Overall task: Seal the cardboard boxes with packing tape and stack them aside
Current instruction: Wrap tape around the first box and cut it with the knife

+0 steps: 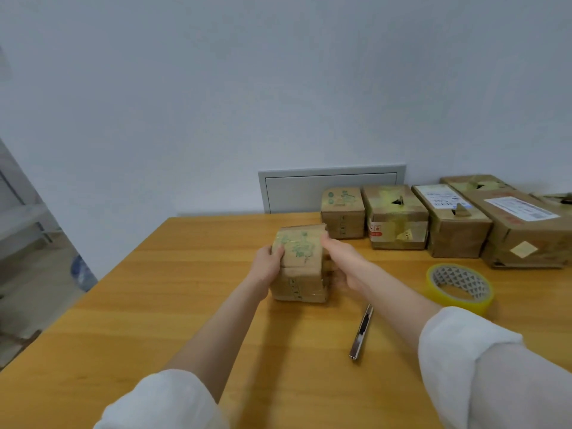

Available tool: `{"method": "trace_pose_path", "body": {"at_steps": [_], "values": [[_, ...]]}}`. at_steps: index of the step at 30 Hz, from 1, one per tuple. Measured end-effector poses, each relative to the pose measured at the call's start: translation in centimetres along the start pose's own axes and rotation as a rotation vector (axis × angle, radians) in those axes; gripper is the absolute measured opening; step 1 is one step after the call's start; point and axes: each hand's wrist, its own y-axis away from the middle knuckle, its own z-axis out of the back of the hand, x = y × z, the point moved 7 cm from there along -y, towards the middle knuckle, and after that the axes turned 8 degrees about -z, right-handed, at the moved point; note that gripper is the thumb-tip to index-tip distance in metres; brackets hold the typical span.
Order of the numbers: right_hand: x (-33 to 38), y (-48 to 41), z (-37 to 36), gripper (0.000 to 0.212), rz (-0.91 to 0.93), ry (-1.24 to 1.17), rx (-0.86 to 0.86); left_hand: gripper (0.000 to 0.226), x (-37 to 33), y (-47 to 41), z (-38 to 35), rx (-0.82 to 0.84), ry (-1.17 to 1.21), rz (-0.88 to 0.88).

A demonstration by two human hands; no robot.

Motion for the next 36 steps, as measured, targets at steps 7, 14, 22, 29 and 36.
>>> {"method": "trace_pose_path", "body": {"at_steps": [7,14,22,29,36], "values": [[1.8,1.7,1.1,0.075,0.187,-0.15,0.025,0.04,-1.3,1.4,0.8,-0.086,0.248,-0.056],[2.7,2.9,0.9,0.054,0.275,-0.186,0.003,0.051,-3.6,3.4,0.4,0.136,0.18,-0.053],[1.2,3.6,0.2,0.054,0.088,-0.038,0.152,0.044,-2.2,3.8,1.5,0.21,0.664,0.076],[0.8,2.4,-0.8,0.04,0.111,-0.194,0.174,0.042,-2.6,2.8,4.1,-0.041,0.356,-0.083],[1.2,0.9,-1.7,0.05,0.123,-0.152,0.107,0.071,-2.8,2.0,3.8,0.114,0.187,-0.047]]}}
